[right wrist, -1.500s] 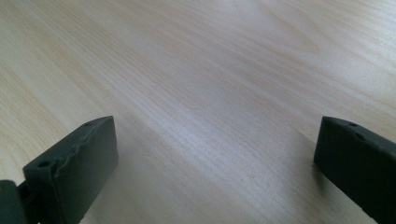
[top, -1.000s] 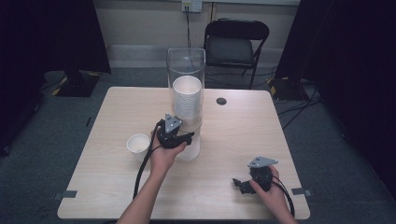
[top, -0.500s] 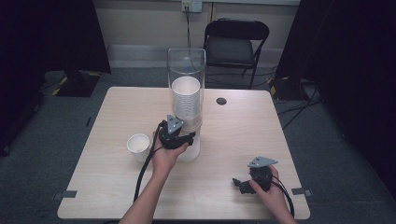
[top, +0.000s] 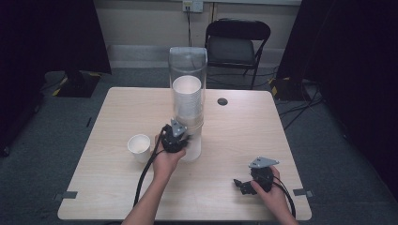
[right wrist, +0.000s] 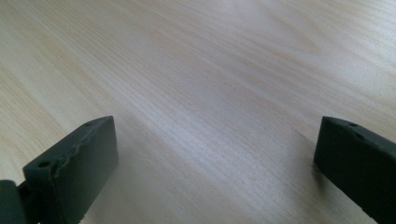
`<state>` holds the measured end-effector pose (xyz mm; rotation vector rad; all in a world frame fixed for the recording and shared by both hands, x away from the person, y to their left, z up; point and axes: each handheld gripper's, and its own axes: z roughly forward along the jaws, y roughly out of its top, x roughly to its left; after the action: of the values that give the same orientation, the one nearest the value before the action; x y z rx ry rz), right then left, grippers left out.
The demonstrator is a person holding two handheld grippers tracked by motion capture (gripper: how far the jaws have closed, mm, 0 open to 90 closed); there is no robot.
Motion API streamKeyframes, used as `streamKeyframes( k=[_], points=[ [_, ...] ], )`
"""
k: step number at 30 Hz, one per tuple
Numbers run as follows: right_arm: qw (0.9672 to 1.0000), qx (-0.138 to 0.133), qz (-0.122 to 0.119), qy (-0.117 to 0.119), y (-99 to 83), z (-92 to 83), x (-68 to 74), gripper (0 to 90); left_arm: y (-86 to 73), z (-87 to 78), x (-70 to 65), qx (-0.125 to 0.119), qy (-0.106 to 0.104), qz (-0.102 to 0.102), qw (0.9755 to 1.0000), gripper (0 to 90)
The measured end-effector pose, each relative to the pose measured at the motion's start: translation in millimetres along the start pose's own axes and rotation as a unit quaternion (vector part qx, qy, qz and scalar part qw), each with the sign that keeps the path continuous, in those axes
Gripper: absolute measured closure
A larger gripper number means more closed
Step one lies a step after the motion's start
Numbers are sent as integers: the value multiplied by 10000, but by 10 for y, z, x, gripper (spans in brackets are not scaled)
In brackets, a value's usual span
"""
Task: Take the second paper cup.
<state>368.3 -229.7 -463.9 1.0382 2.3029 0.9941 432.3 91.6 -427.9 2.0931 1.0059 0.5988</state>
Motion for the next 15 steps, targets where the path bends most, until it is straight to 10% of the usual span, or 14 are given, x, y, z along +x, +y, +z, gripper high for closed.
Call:
streamKeyframes(
  k=[2,4,10,15],
  points=[
    [10000,-4,-12,2,-1,1,-2,0,-217,97,-67,-520,-212,-626,9965,730],
    [10000,1,-4,2,0,1,0,0,-189,75,-91,-434,-389,-539,9968,693],
    [10000,-4,-29,26,12,14,-6,0,-77,-124,13,-932,64,-688,9932,287],
    [10000,1,-31,22,15,16,-7,0,54,-226,-1,-1277,-61,-667,9896,214]
  ],
)
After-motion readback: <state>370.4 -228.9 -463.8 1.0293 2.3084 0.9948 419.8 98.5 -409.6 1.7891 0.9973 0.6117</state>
